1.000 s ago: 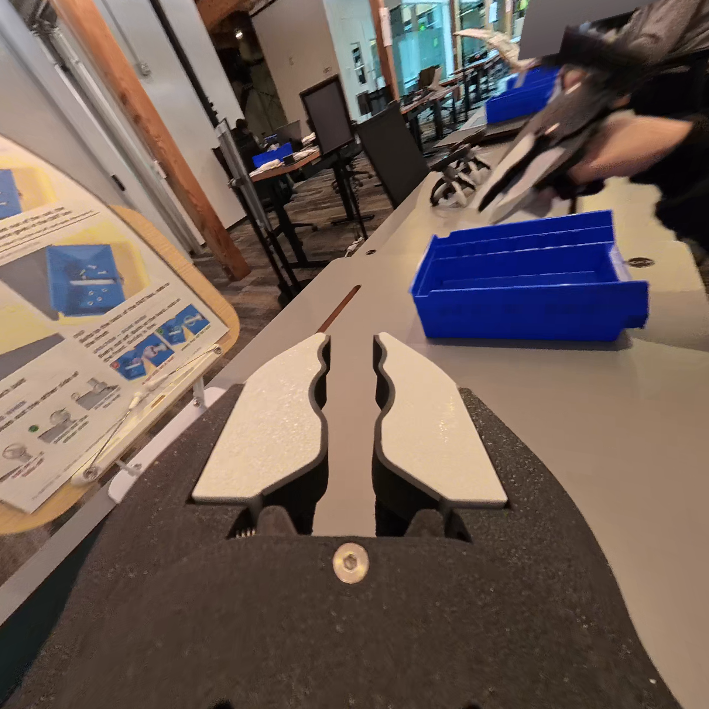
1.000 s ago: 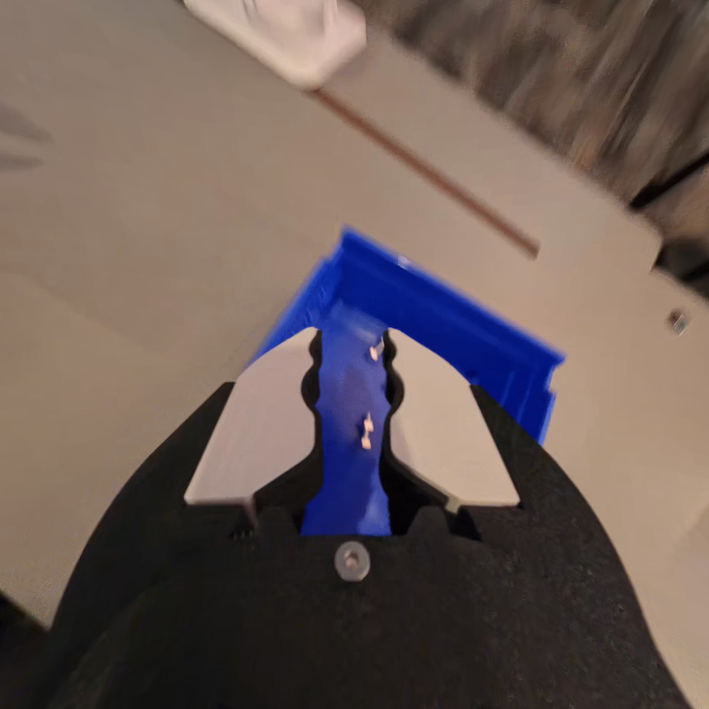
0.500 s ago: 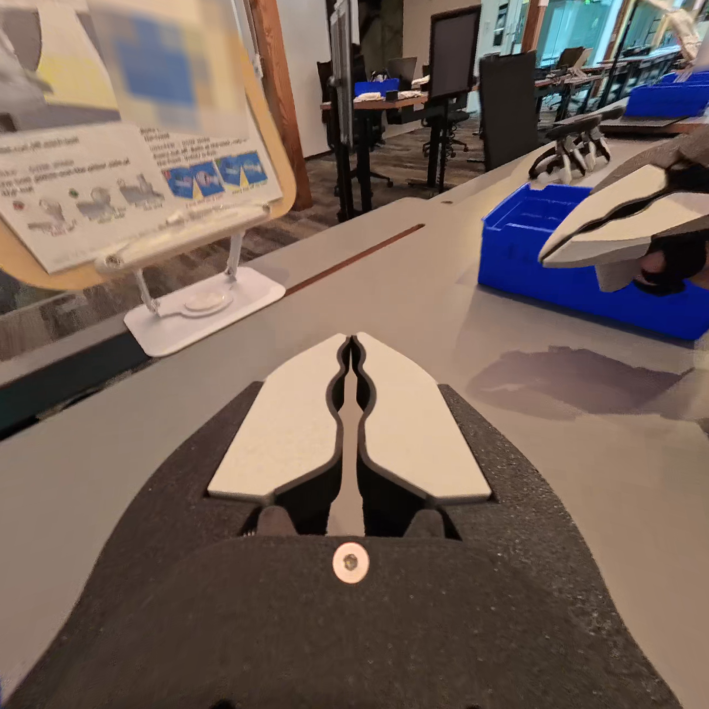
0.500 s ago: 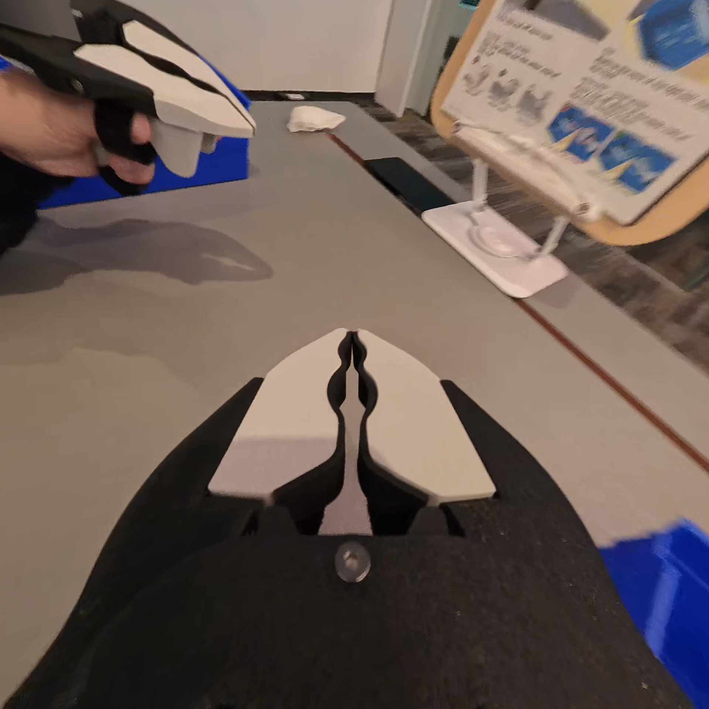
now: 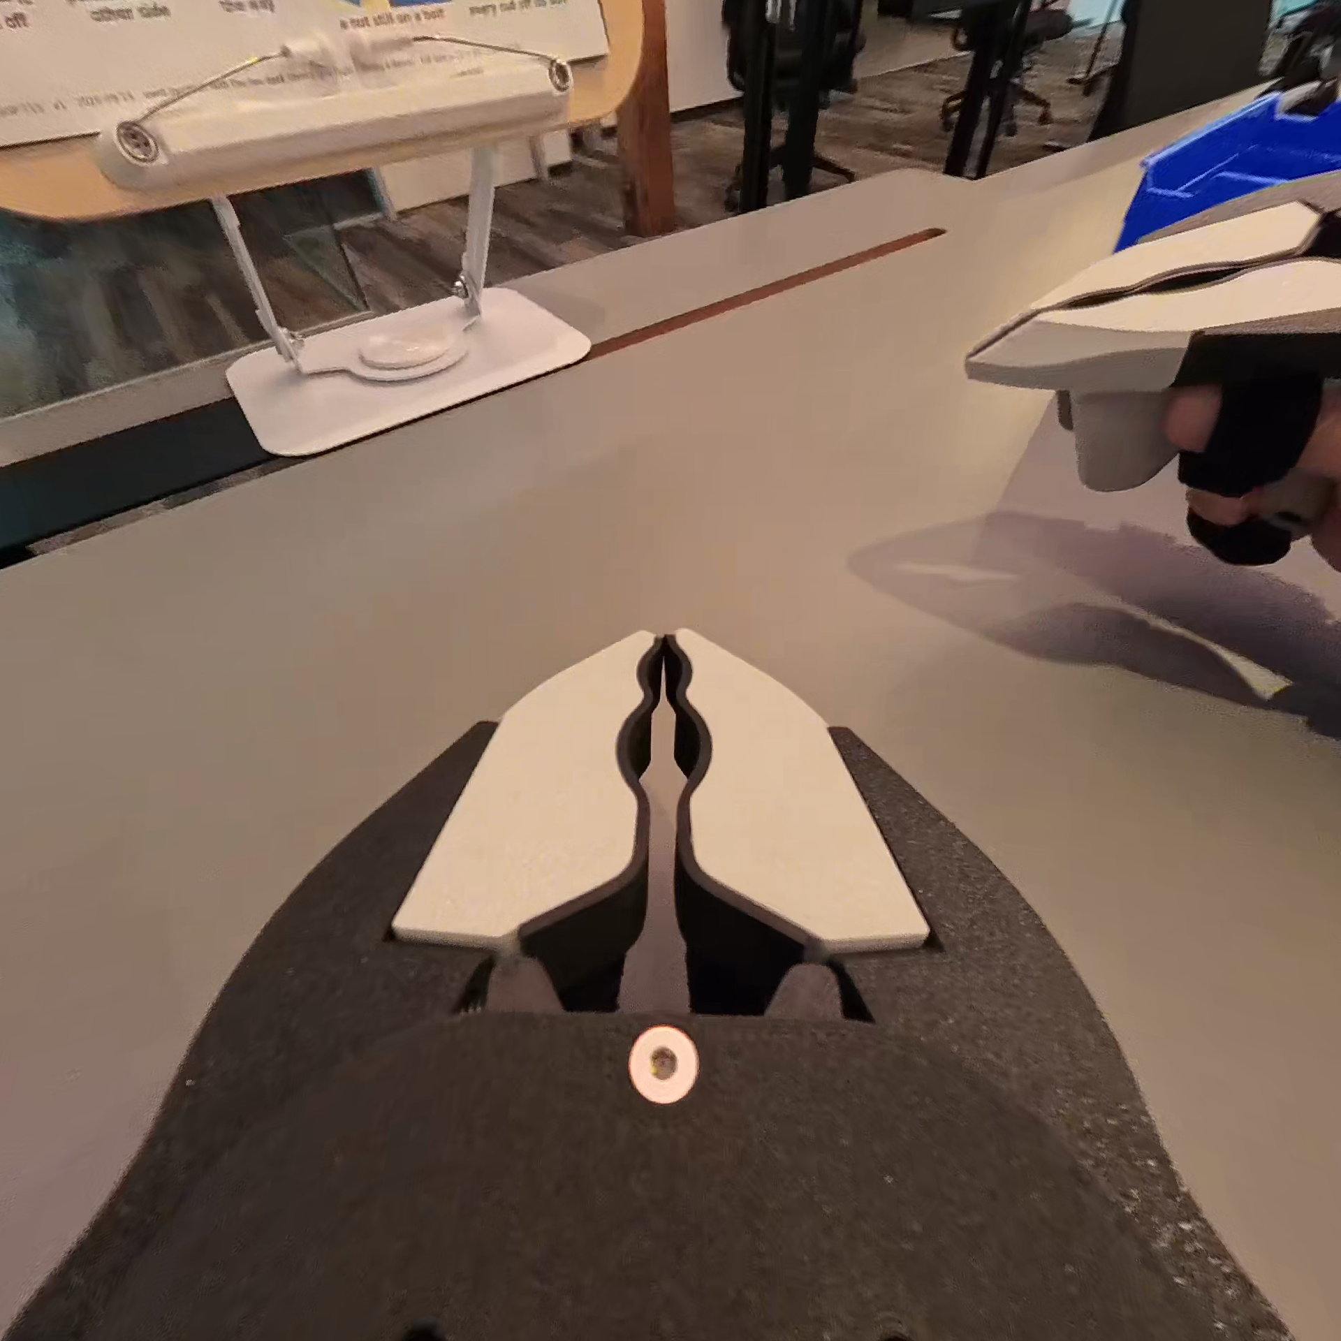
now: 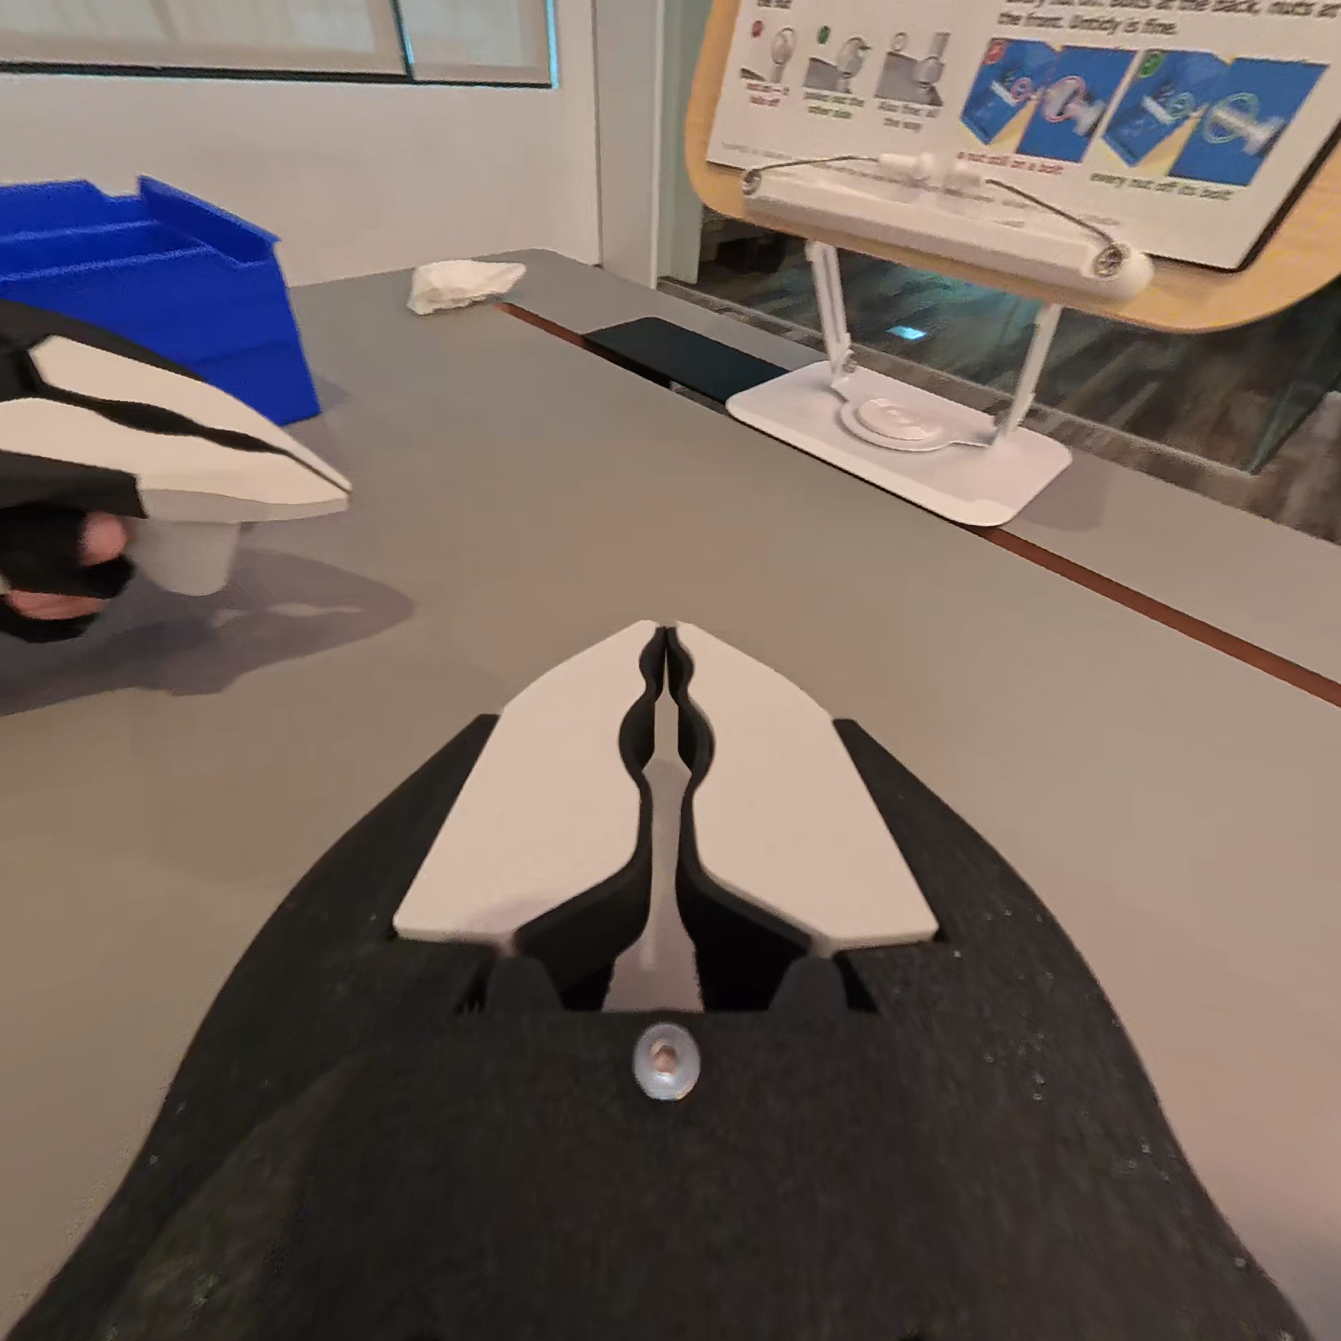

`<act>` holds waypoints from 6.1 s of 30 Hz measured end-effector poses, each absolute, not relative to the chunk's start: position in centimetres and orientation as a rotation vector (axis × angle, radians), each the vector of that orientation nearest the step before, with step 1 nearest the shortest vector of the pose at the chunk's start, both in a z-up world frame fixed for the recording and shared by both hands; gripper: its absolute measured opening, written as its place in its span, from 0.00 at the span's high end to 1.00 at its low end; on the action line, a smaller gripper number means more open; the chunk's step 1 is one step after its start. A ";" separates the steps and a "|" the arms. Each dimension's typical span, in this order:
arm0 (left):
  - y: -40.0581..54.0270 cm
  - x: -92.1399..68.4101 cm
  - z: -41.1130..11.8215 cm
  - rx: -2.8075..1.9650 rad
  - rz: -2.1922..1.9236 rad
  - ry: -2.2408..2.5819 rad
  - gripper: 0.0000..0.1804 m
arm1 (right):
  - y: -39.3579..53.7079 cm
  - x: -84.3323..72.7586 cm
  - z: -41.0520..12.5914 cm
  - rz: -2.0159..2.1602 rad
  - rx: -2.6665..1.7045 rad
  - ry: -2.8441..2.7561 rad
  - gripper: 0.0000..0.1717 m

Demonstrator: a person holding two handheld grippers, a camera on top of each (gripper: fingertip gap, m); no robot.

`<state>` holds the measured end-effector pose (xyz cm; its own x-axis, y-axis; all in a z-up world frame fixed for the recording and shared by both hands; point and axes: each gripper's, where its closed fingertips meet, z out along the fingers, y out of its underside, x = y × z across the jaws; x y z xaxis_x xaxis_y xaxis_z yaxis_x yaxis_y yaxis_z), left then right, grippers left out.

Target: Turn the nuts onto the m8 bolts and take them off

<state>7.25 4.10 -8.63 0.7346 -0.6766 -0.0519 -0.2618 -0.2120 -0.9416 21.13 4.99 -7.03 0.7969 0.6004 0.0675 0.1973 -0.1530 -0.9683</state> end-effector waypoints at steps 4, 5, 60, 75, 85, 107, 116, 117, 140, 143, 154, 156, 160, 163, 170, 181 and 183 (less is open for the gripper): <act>3.1 7.6 -9.3 -1.837 -0.536 0.693 0.99 | 5.5 21.9 -6.7 0.265 -1.637 -0.601 1.00; 2.8 7.9 -9.6 -1.852 -0.573 0.693 0.98 | 5.6 22.1 -6.7 0.229 -1.615 -0.602 1.00; 0.7 6.4 -6.6 -1.739 -0.470 0.650 0.93 | -5.3 34.5 2.7 0.139 -1.869 -0.676 0.88; -4.0 1.3 -4.3 -1.842 -0.237 0.600 0.92 | -7.4 63.1 -6.1 0.103 -2.561 -0.282 0.78; -7.0 -8.0 -0.6 -1.879 -0.040 0.392 0.84 | -7.6 64.1 -10.8 0.025 -2.824 -0.328 0.78; -5.9 -16.1 -7.0 -2.350 0.171 0.293 0.81 | -7.4 63.2 -13.2 0.168 -2.912 -0.375 0.94; -5.3 -15.5 -7.4 -2.354 0.154 0.290 0.97 | -7.4 63.1 -13.2 0.190 -2.911 -0.368 0.95; -5.3 -15.2 -7.4 -2.354 0.143 0.288 0.97 | -7.4 63.2 -13.2 0.191 -2.910 -0.370 0.95; -5.7 3.8 -7.6 -2.287 0.039 0.586 0.95 | -7.5 63.2 -13.3 0.192 -2.946 -0.352 0.95; -5.6 5.2 -7.6 -2.276 0.014 0.598 0.95 | -7.6 63.2 -13.3 0.202 -2.966 -0.302 0.96; -6.2 3.9 -2.8 -2.065 -0.163 0.501 0.84 | -7.5 63.2 -13.4 0.278 -2.983 -0.092 0.97; -6.7 2.4 -2.0 -2.041 -0.156 0.480 0.85 | -7.5 63.2 -13.4 0.293 -2.986 -0.050 0.97; -7.5 -0.6 -1.0 -2.011 -0.148 0.446 0.86 | -7.5 62.7 -13.3 0.310 -2.991 0.011 0.97; -8.2 -2.6 -0.5 -1.998 -0.142 0.428 0.86 | -7.5 62.1 -13.1 0.327 -2.989 0.036 0.98; -9.5 -7.8 0.9 -1.944 -0.089 0.380 0.87 | -7.4 59.9 -11.8 0.396 -2.970 0.060 0.98; -5.2 -15.6 -2.9 -2.057 -0.328 0.260 0.89 | -6.6 56.4 -8.1 0.429 -2.930 0.048 0.97; -4.5 -15.4 -4.4 -2.108 -0.311 0.272 0.88 | -6.4 55.8 -7.5 0.420 -2.920 0.045 0.97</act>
<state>-15.43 -4.48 -4.41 0.9428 -0.3132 0.1137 -0.0705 -0.5211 -0.8506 55.85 -6.41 -7.46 0.9594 -0.0026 -0.2819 -0.0567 -0.9813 -0.1839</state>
